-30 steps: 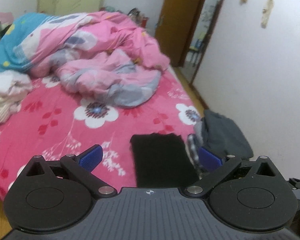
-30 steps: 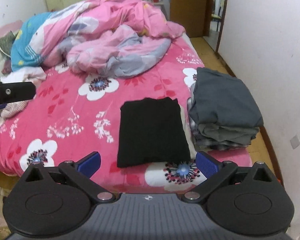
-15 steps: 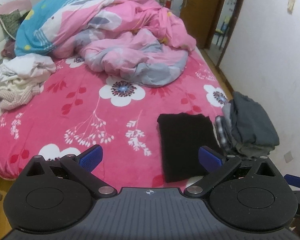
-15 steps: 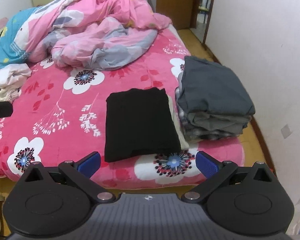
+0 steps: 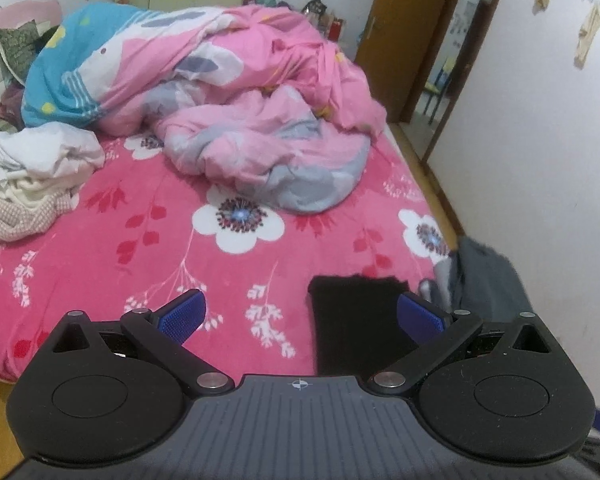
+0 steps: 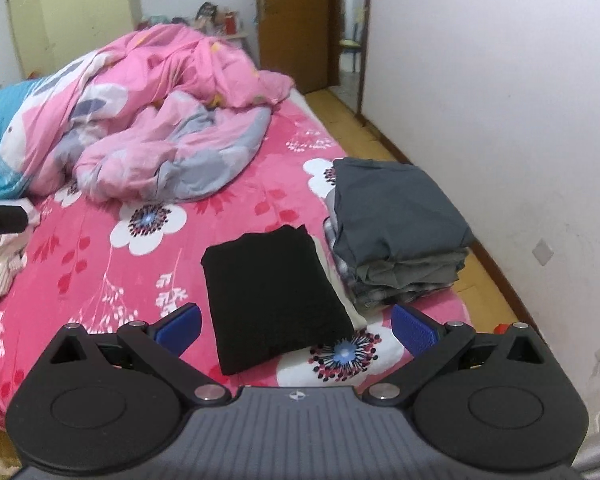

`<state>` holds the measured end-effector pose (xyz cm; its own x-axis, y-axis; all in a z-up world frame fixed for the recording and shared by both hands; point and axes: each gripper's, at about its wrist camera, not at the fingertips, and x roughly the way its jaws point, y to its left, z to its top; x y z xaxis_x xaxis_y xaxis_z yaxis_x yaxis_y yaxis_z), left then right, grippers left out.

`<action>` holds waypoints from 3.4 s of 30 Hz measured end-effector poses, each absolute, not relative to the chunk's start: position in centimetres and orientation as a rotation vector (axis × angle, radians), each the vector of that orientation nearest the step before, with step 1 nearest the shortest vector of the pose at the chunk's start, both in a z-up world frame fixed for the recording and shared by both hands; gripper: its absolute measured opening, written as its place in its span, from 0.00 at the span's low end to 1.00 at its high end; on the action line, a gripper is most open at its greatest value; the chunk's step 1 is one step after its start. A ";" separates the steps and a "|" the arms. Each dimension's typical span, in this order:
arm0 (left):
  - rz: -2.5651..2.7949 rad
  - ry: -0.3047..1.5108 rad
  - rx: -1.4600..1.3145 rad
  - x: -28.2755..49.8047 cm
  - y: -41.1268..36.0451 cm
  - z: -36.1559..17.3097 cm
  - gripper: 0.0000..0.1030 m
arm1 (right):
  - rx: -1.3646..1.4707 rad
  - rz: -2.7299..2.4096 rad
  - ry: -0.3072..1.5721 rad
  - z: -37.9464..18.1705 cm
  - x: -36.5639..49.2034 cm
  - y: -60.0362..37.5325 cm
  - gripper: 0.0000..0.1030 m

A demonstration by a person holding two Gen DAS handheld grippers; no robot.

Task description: Fold clothes

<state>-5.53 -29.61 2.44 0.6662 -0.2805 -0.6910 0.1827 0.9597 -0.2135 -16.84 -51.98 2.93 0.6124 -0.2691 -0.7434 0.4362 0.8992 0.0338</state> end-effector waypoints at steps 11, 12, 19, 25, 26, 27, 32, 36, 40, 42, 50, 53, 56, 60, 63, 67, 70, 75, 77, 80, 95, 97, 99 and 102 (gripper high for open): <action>-0.354 0.855 -0.028 -6.3 -30.0 1.9 1.00 | 0.208 -0.443 0.879 2.9 -17.1 -48.9 1.00; -0.358 0.858 -0.025 -6.5 -30.1 1.8 1.00 | 0.203 -0.446 0.887 2.8 -17.1 -48.8 1.00; -0.386 0.890 0.035 -7.8 -31.2 1.2 1.00 | 0.154 -0.433 0.929 2.6 -17.2 -48.2 1.00; -0.367 0.910 0.068 -8.6 -31.8 0.7 1.00 | 0.148 -0.407 0.962 2.1 -17.1 -48.4 1.00; -0.368 0.917 0.076 -8.7 -31.9 0.6 1.00 | 0.149 -0.405 0.967 2.0 -17.1 -48.4 1.00; -0.369 0.924 0.083 -8.7 -32.0 0.4 1.00 | 0.150 -0.402 0.972 1.9 -17.1 -48.4 1.00; -0.362 0.956 0.082 -9.2 -32.2 -0.1 1.00 | 0.139 -0.386 0.997 1.4 -17.2 -48.3 1.00; -0.364 0.967 0.098 -9.5 -32.3 -0.3 1.00 | 0.137 -0.379 1.003 1.3 -17.4 -48.3 1.00; -0.346 0.974 0.103 -9.6 -32.3 -0.6 1.00 | 0.132 -0.382 1.003 1.4 -17.5 -48.4 1.00; -0.333 0.974 0.107 -9.7 -32.3 -0.6 1.00 | 0.131 -0.381 1.003 1.4 -17.6 -48.4 1.00; -0.304 0.969 0.120 -10.1 -32.1 -0.8 1.00 | 0.120 -0.373 0.999 1.3 -17.8 -48.2 1.00; -0.303 0.970 0.124 -10.2 -32.1 -0.8 1.00 | 0.115 -0.367 0.999 1.2 -17.7 -48.2 1.00; -0.298 0.971 0.129 -10.3 -32.2 -0.8 1.00 | 0.113 -0.367 0.998 1.2 -17.8 -48.1 1.00; -0.297 0.971 0.135 -10.2 -32.1 -0.9 1.00 | 0.113 -0.368 0.997 1.3 -17.8 -48.0 1.00; -0.298 0.970 0.139 -10.2 -32.2 -0.9 1.00 | 0.114 -0.369 0.997 1.3 -17.8 -48.0 1.00; -0.303 0.971 0.145 -10.2 -32.3 -1.0 1.00 | 0.113 -0.372 0.997 1.3 -17.8 -48.1 1.00; -0.308 0.972 0.144 -10.2 -32.4 -1.0 1.00 | 0.110 -0.378 0.995 1.4 -17.7 -48.2 1.00; -0.323 0.968 0.143 -10.3 -32.8 -1.0 1.00 | 0.096 -0.397 0.986 1.6 -18.0 -48.3 1.00; -0.332 0.969 0.148 -10.4 -33.2 -1.1 1.00 | 0.095 -0.412 0.983 1.7 -18.2 -48.6 1.00; -0.348 0.968 0.153 -10.6 -33.9 -1.1 1.00 | 0.098 -0.437 0.984 1.7 -18.7 -49.1 1.00; -0.466 0.987 0.198 -12.8 -38.8 -1.8 1.00 | 0.151 -0.568 1.007 1.3 -22.8 -53.1 1.00; -0.469 0.989 0.203 -13.0 -39.0 -1.9 1.00 | 0.155 -0.571 1.009 1.3 -23.0 -53.3 1.00; -0.468 0.989 0.207 -13.1 -39.2 -1.9 1.00 | 0.158 -0.571 1.009 1.3 -23.2 -53.3 1.00; -0.463 0.992 0.213 -13.2 -39.3 -1.9 1.00 | 0.162 -0.570 1.008 1.2 -23.3 -53.4 1.00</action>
<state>-13.24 -39.33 -1.94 0.4608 -0.2776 -0.8430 0.4675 0.8833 -0.0353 -23.30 -53.42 1.24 0.4023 -0.3759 -0.8348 0.5217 0.8434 -0.1284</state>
